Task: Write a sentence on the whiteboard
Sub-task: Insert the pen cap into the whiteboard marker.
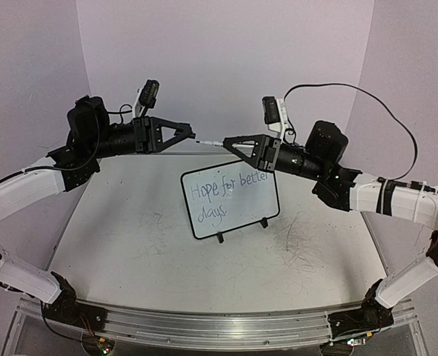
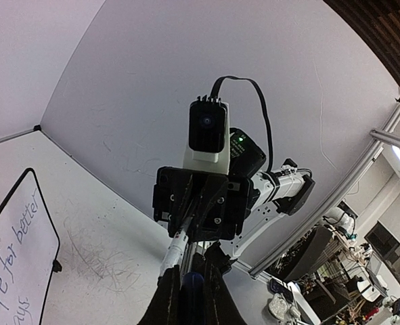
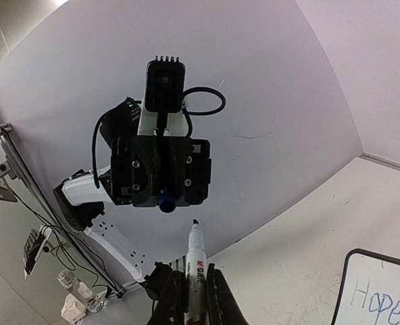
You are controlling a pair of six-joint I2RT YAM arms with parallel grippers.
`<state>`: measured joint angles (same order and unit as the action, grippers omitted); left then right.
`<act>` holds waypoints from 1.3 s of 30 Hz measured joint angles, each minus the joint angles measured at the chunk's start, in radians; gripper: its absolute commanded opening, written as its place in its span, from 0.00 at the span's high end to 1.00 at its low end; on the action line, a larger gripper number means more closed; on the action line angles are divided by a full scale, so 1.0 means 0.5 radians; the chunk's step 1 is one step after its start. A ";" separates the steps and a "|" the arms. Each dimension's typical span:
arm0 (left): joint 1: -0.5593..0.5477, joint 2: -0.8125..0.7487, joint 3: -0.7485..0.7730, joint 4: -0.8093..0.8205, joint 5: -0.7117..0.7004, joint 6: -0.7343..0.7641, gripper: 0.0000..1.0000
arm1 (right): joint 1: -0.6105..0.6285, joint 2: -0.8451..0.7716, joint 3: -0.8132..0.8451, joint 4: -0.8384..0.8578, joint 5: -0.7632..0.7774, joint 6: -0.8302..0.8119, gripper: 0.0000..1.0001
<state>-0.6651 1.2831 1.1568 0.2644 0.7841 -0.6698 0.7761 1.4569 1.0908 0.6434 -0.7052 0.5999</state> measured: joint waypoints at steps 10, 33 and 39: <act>-0.002 0.001 0.000 0.001 -0.002 -0.024 1.00 | 0.000 0.000 -0.009 0.046 0.000 0.007 1.00; -0.008 0.012 -0.003 0.007 -0.002 -0.026 1.00 | 0.004 -0.001 -0.028 0.151 -0.031 0.037 1.00; -0.008 0.019 -0.007 0.011 -0.003 -0.026 1.00 | 0.013 -0.001 -0.028 0.164 -0.038 0.057 1.00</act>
<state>-0.6689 1.2926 1.1533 0.2700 0.7826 -0.6827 0.7826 1.4567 1.0767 0.7254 -0.7242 0.6286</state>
